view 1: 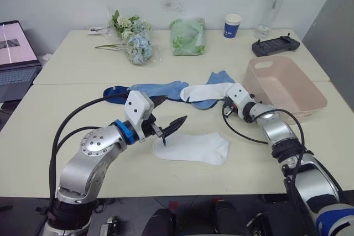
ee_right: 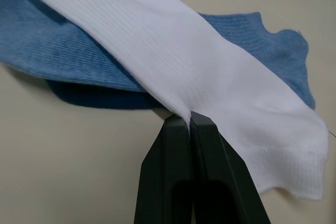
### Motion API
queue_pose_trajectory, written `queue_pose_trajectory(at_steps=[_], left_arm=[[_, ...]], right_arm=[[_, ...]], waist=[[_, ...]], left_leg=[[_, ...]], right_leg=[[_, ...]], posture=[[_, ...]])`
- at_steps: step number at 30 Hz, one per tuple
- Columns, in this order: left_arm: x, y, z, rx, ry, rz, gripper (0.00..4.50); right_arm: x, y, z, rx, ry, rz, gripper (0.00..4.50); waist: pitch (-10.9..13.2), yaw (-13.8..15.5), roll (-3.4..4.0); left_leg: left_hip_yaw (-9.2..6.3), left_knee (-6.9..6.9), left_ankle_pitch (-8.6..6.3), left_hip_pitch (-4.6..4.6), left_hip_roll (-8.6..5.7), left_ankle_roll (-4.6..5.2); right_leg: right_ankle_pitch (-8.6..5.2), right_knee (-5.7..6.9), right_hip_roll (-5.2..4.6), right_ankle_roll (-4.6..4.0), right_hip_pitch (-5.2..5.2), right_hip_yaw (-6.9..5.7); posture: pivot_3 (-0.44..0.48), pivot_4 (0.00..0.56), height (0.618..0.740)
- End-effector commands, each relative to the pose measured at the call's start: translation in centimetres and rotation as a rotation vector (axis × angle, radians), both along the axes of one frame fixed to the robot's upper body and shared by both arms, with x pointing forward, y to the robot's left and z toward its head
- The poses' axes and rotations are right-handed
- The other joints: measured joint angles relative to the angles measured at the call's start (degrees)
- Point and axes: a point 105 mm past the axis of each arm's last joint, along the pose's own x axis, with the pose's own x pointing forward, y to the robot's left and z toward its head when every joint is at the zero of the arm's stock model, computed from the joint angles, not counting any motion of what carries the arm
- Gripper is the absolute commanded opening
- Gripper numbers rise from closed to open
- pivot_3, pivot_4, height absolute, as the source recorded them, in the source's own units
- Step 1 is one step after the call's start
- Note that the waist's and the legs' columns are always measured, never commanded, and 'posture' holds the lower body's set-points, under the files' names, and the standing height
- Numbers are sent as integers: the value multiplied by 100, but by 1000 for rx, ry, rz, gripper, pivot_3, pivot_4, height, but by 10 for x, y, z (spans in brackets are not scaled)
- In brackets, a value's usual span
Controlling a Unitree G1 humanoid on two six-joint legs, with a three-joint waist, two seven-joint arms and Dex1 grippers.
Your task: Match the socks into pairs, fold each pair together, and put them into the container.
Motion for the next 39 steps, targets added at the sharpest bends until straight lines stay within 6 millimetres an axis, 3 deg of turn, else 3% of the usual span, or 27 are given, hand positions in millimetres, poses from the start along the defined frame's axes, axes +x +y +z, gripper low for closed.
queue_pose_trajectory(at_steps=[1, 6, 10, 20, 23, 31, 36, 39], left_arm=[[-1, 7, -5, 23, -7, 12, 4500], [4, 17, -34, 177, -14, 18, 4500], [31, 12, -53, 308, -87, 27, 4500], [89, -13, -66, 558, -295, -2, 4500], [99, -20, -66, 591, -340, -42, 3933], [104, -25, -62, 584, -377, -92, 1318], [95, -16, -57, 520, -357, -84, 32], [89, -9, -49, 500, -362, -77, 10]], right_arm=[[-16, 7, 22, 17, -25, 89, 20], [-50, 19, 31, 9, 30, 186, 20], [-70, 28, 32, -22, 70, 250, 20], [-82, 34, 30, -30, 101, 263, 20], [-84, 34, 29, -26, 106, 259, 0], [-83, 32, 28, -25, 104, 249, 0], [-80, 32, 27, -45, 81, 250, 0], [-82, 36, 26, -100, 51, 298, 0]], waist=[[0, 1, 0], [0, 12, 1], [0, 22, 0], [0, 37, -2], [0, 37, -3], [0, 13, -3], [0, 5, -3], [0, 2, -3]], left_leg=[[-2, -1, 0, -2, 1, 0], [-6, -3, 0, -2, 0, 0], [-4, -1, 0, 1, -9, 0], [-4, 0, 0, -6, -16, -1], [-3, 4, 1, -5, -16, -1], [-4, 4, 0, -6, -17, -1], [-6, 5, 0, -6, -15, -1], [-9, 4, 0, -6, -12, -1]], right_leg=[[0, 0, 0, 0, -2, 1], [0, 1, 1, 0, -2, -1], [0, 1, 3, -1, 2, -4], [1, -3, 1, 0, -3, -11], [1, 2, 2, 0, -2, -14], [2, 3, 2, 1, -5, -11], [1, 3, 2, 2, -5, -10], [1, 6, 2, 2, -9, -8]], posture=[[0, 150, 740], [0, 150, 740], [0, 150, 740], [0, 150, 740], [0, 150, 740], [0, 150, 740], [0, 150, 740], [0, 150, 740]])
